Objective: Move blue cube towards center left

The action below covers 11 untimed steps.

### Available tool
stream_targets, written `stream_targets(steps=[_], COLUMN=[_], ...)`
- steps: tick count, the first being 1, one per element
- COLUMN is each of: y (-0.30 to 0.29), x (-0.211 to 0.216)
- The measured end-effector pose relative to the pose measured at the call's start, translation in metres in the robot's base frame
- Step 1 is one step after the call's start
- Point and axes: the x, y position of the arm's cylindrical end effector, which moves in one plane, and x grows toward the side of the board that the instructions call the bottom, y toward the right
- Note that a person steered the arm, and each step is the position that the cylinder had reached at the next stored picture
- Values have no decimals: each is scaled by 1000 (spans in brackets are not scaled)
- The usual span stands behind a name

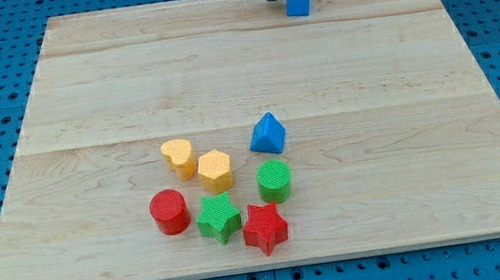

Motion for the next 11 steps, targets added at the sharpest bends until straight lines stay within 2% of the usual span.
stream_targets(steps=[1, 2, 3, 4, 5, 6, 7, 8, 9, 10, 11], y=[44, 15, 14, -42, 21, 78, 72, -33, -115, -152, -145], x=[16, 96, 105, 75, 37, 34, 92, 112, 181, 218, 228])
